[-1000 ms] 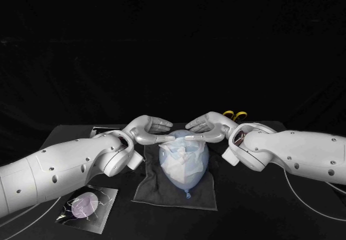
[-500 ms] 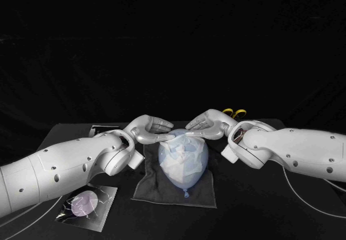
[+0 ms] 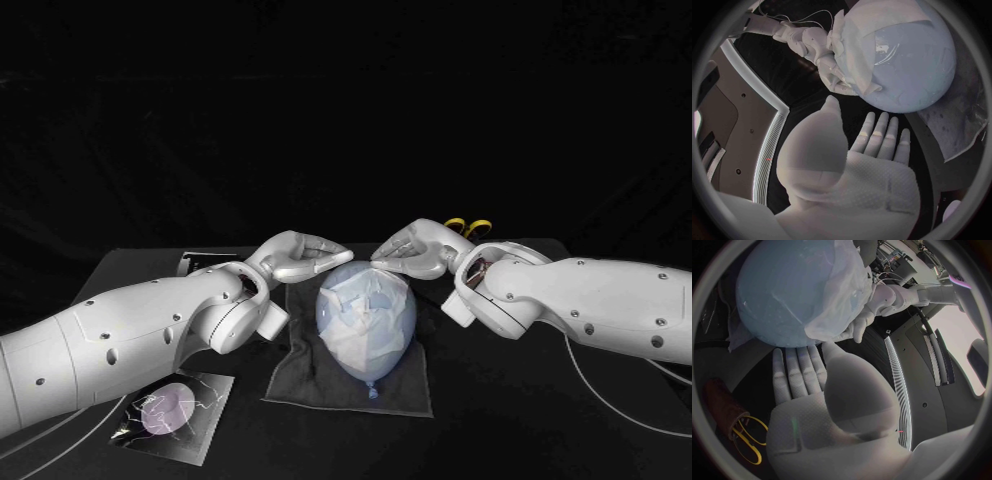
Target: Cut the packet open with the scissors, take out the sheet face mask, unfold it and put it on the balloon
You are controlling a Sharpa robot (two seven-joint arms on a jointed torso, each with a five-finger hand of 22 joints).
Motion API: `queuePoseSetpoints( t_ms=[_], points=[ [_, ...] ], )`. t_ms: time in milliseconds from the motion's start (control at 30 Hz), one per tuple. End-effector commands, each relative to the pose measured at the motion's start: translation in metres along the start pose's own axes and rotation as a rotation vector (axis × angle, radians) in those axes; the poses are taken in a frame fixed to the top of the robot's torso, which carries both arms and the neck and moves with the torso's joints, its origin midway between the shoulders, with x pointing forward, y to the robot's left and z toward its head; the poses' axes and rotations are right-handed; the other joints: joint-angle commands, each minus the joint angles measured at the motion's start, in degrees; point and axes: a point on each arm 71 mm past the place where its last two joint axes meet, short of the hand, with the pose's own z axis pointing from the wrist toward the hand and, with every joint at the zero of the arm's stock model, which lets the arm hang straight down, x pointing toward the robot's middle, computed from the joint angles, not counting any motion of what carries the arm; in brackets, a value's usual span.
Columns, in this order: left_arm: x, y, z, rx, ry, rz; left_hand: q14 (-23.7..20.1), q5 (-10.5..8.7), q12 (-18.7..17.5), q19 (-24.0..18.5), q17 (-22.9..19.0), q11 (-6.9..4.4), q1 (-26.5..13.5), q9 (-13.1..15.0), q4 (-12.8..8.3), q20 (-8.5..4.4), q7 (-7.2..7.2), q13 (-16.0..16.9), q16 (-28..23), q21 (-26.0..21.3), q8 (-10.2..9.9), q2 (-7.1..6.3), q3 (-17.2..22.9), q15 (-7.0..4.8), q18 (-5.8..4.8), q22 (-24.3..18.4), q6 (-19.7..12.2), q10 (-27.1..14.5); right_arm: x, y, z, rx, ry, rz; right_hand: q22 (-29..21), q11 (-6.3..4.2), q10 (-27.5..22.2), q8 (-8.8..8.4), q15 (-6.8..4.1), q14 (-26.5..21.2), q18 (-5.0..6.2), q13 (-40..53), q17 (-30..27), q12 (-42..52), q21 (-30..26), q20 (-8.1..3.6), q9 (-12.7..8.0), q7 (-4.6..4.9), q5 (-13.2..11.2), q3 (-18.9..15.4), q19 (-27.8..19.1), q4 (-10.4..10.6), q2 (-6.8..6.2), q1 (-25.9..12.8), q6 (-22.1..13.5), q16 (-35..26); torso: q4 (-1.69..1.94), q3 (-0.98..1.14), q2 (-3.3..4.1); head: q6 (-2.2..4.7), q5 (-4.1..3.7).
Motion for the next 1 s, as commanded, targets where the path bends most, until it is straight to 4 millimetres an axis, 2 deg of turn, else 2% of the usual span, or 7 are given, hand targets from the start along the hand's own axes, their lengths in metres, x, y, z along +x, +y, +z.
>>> queuePoseSetpoints(
  t_ms=[33, 67, 100, 333, 600, 767, 1000],
  points=[
    [0.003, -0.002, 0.001, 0.017, 0.014, -0.027, 0.3, 0.04, 0.1, -0.4, -0.1, 0.25, -0.4, -0.2, 0.0, 0.07, 5.5, -0.1, -0.2, -0.2, -0.3, -0.75, -0.5, 0.03, 0.19, 0.0, -0.2, -0.6, 0.004, 0.0, -0.001, -0.002, 0.023, -0.016, -0.1, -0.06, 0.5, 0.28, 0.04, 0.3, 1.19, -0.1, 0.0, 0.0, 0.2, 0.03, -0.1, -0.04, -0.4, 0.4, 0.4, 0.0, -0.61, -0.1, 0.5, 0.2, 0.02, 0.0, 0.03, 0.12, 0.03],
    [0.003, -0.002, 0.001, 0.015, 0.018, -0.022, 0.3, 0.06, 0.1, -0.5, -0.2, 0.31, 0.0, -0.3, 0.0, 0.07, 5.59, -0.1, -0.2, -0.3, -0.4, -1.76, -0.8, 0.07, 0.14, 0.0, -0.4, -1.0, 0.004, 0.0, -0.001, -0.002, 0.023, -0.016, -0.2, -0.04, 0.6, 0.23, 0.05, 0.3, 1.2, -0.1, -0.1, -0.1, 0.2, 0.03, -0.2, -0.01, -0.4, 0.6, 0.5, 0.0, -1.09, -0.3, 0.6, 0.2, 0.02, 0.0, 0.03, 0.14, 0.03],
    [0.003, -0.002, 0.001, 0.014, 0.022, -0.016, 0.3, 0.1, 0.1, -0.5, -0.3, 0.38, 3.2, -0.5, 0.0, 0.08, 5.67, -0.1, -0.3, -0.3, -0.6, -3.79, -2.0, 0.11, -0.05, 0.0, -0.7, -1.5, 0.005, 0.0, -0.001, -0.002, 0.023, -0.016, -0.2, -0.04, 0.6, 0.23, 0.05, 0.3, 1.2, -0.1, -0.1, -0.1, 0.2, 0.03, -0.2, -0.01, -0.4, 0.7, 0.5, 0.0, -1.1, -0.3, 0.6, 0.2, 0.0, 0.01, 0.02, 0.14, 0.02],
    [0.004, -0.002, -0.001, 0.013, 0.044, 0.038, -2.1, 0.14, 0.0, -0.9, -1.5, 0.56, 15.3, -1.4, 0.0, 0.16, 5.55, -0.2, -0.7, -0.7, -1.2, -6.44, -3.8, 0.29, -0.87, 0.0, -2.0, -3.9, 0.004, 0.0, -0.001, -0.006, 0.011, -0.011, -0.3, 0.05, 0.5, 0.09, 0.11, 0.2, 1.17, -0.1, -0.1, -0.1, 0.2, 0.04, -0.3, 0.1, -0.4, 1.1, 0.6, 0.2, -1.92, -0.8, 0.6, 0.1, -0.02, 0.0, 0.02, 0.12, 0.01],
    [-0.001, 0.0, -0.007, 0.027, 0.021, 0.054, -5.3, 0.19, -0.2, -1.1, -2.5, 0.28, 15.8, -1.9, 0.1, 0.02, 5.07, -0.3, -1.0, -0.9, -1.7, -7.66, -5.7, 0.54, -1.32, -0.1, -3.4, -6.0, -0.006, -0.001, -0.005, -0.027, -0.081, 0.103, -1.3, 2.1, -4.8, -2.09, 1.7, -3.4, -0.13, -0.1, -1.0, -0.2, -0.1, 0.05, -1.6, 2.4, 0.8, -2.3, 0.0, 4.5, -5.07, -7.9, -2.0, -2.1, 0.07, 0.02, -0.02, 0.46, -0.2],
    [-0.004, 0.001, -0.01, 0.029, 0.01, 0.063, -7.0, 0.24, -0.2, -1.9, -3.0, 0.18, 16.1, -2.2, 0.1, -0.01, 4.97, -0.4, -1.1, -1.1, -2.0, -8.47, -6.5, 0.49, -1.09, -0.2, -4.3, -7.3, -0.01, -0.006, -0.009, -0.017, -0.088, 0.157, -2.6, 3.0, -7.7, -3.72, 2.63, -9.6, -1.15, -0.1, -1.4, -0.2, -0.9, 0.03, -2.4, 3.25, 2.2, -7.4, -2.1, 5.9, -5.55, -11.4, -4.2, -3.9, 0.0, -0.01, 0.02, 0.37, -0.22],
    [-0.004, 0.001, -0.011, 0.029, 0.01, 0.065, -7.7, 0.25, -0.2, -2.2, -3.2, 0.17, 16.2, -2.3, 0.1, -0.02, 4.99, -0.4, -1.1, -1.3, -2.0, -8.81, -6.8, 0.44, -0.92, -0.2, -4.5, -7.7, -0.012, -0.011, -0.015, 0.004, -0.046, 0.163, -5.0, 3.61, -14.0, -4.77, 3.44, -16.3, -2.02, -0.3, -1.8, -0.5, -2.4, 0.06, -3.7, 3.52, 1.8, -12.4, -8.1, 5.8, -5.47, -11.4, -10.0, -4.8, -0.02, 0.01, 0.02, 0.35, -0.23]
  ],
)
